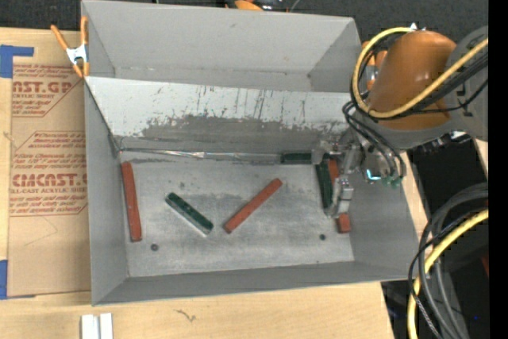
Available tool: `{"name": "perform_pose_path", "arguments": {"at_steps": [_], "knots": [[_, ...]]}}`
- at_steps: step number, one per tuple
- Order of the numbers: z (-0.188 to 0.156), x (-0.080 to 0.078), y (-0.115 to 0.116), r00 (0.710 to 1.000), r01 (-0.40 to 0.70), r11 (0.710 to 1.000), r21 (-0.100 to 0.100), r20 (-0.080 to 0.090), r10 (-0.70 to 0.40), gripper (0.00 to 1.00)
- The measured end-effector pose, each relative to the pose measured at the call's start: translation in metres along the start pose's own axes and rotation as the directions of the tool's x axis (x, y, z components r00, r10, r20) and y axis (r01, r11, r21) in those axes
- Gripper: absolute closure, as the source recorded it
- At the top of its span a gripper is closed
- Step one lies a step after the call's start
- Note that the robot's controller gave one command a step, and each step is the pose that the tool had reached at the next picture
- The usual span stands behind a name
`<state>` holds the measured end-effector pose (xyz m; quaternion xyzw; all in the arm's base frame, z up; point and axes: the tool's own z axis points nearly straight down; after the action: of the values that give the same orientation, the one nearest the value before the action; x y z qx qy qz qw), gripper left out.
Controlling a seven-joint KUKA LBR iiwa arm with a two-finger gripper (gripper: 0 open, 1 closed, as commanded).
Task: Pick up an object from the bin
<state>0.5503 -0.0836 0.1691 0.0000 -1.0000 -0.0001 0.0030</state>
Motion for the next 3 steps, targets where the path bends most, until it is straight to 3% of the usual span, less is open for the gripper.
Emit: {"name": "perform_pose_path", "arguments": {"at_steps": [1,2,3], "knots": [[0.104,-0.028,0.071,0.999,0.043,0.999,-0.002,0.002,-0.043,0.00],[0.099,-0.029,0.067,0.999,0.039,0.999,0.001,0.008,-0.039,1.00],[-0.054,-0.046,0.085,0.994,0.112,0.994,0.002,0.018,-0.112,1.00]]}}
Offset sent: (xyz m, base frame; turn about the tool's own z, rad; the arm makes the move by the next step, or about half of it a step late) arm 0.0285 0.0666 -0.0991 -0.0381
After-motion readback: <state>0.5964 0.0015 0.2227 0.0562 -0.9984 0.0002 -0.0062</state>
